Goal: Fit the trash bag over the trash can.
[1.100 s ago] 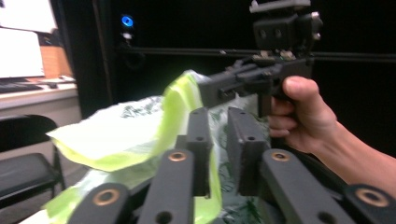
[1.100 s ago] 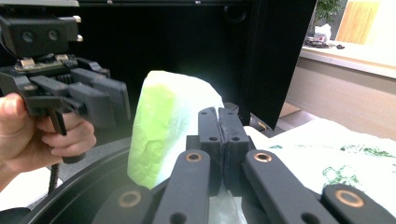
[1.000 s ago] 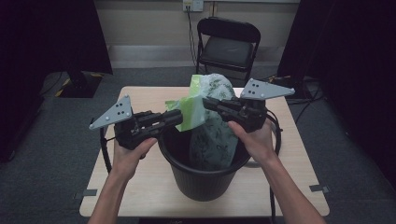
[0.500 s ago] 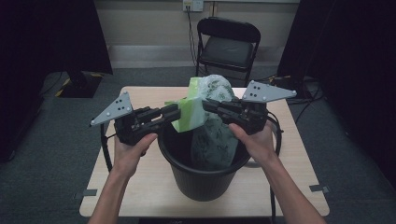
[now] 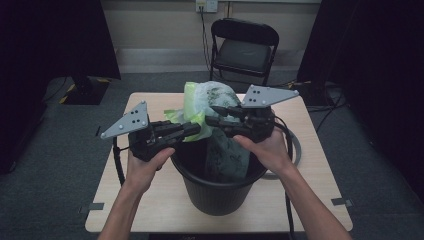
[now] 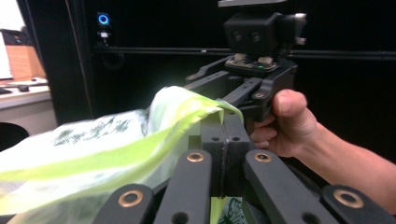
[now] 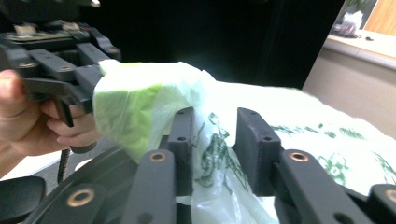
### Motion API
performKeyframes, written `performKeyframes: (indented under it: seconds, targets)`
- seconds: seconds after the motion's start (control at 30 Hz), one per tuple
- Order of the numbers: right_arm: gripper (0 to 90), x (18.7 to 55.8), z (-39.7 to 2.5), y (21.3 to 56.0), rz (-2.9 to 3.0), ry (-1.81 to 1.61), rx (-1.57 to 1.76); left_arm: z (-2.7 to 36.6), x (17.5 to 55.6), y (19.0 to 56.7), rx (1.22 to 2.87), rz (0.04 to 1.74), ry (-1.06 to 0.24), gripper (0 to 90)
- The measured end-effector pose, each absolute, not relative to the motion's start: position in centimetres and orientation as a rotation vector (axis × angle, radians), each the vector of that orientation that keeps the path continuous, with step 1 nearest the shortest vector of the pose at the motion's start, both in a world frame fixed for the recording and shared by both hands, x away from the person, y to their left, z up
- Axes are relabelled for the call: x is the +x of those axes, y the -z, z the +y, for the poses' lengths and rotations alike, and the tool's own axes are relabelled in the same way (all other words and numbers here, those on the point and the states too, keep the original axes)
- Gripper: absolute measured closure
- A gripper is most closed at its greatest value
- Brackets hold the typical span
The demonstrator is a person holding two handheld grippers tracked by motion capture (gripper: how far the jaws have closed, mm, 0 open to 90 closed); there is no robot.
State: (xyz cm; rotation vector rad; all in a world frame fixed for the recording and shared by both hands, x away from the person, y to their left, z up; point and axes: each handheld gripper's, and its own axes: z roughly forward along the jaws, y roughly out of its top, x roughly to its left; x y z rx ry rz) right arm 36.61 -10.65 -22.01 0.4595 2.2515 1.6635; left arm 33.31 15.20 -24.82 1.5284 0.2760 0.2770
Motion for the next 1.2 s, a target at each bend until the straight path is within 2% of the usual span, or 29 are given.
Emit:
performKeyframes:
  seconds: [0.13, 0.3, 0.4, 0.43, 0.5, 0.67, 0.7, 0.8, 0.83, 0.9, 1.13, 1.17, 1.2]
  targets:
    - [61.2, 36.8, -9.5, 22.2, 2.271, -1.617, 0.456, 15.3, 33.7, 25.1, 1.539, 0.306, -0.305, 90.0]
    - [45.8, 36.3, -10.2, 22.2, 2.168, -1.579, 0.524, 15.5, 34.8, 26.2, 1.564, 0.396, -0.363, 90.0]
    - [46.4, 35.9, -10.6, 22.0, 2.132, -1.592, 0.517, 15.5, 35.1, 26.5, 1.564, 0.416, -0.362, 90.0]
    - [57.9, 35.6, -11.0, 21.8, 2.128, -1.646, 0.488, 15.5, 35.2, 26.6, 1.559, 0.422, -0.363, 90.0]
    - [58.9, 35.3, -11.0, 21.8, 2.158, -1.699, 0.445, 15.4, 35.5, 26.7, 1.556, 0.430, -0.362, 90.0]
    - [52.4, 35.3, -10.0, 21.9, 2.242, -1.718, 0.400, 14.8, 35.3, 26.4, 1.554, 0.418, -0.354, 90.0]
    - [47.8, 35.4, -9.5, 22.1, 2.264, -1.717, 0.387, 14.7, 35.3, 26.2, 1.552, 0.414, -0.354, 90.0]
    - [46.2, 35.5, -9.2, 22.3, 2.274, -1.703, 0.391, 14.5, 35.3, 26.1, 1.538, 0.389, -0.333, 90.0]
    - [46.5, 35.5, -9.2, 22.3, 2.280, -1.711, 0.387, 14.4, 35.2, 26.1, 1.541, 0.372, -0.314, 90.0]
    - [55.6, 35.5, -9.3, 22.3, 2.293, -1.720, 0.378, 14.3, 35.1, 26.1, 1.549, 0.367, -0.320, 90.0]
    - [67.1, 35.5, -9.9, 22.1, 2.296, -1.719, 0.353, 15.1, 35.1, 26.2, 1.519, 0.362, -0.283, 90.0]
    - [74.7, 35.4, -10.0, 22.1, 2.281, -1.712, 0.362, 15.2, 35.1, 26.3, 1.512, 0.365, -0.274, 90.0]
    - [74.7, 35.4, -10.0, 22.1, 2.281, -1.712, 0.362, 15.2, 35.1, 26.3, 1.512, 0.365, -0.274, 90.0]
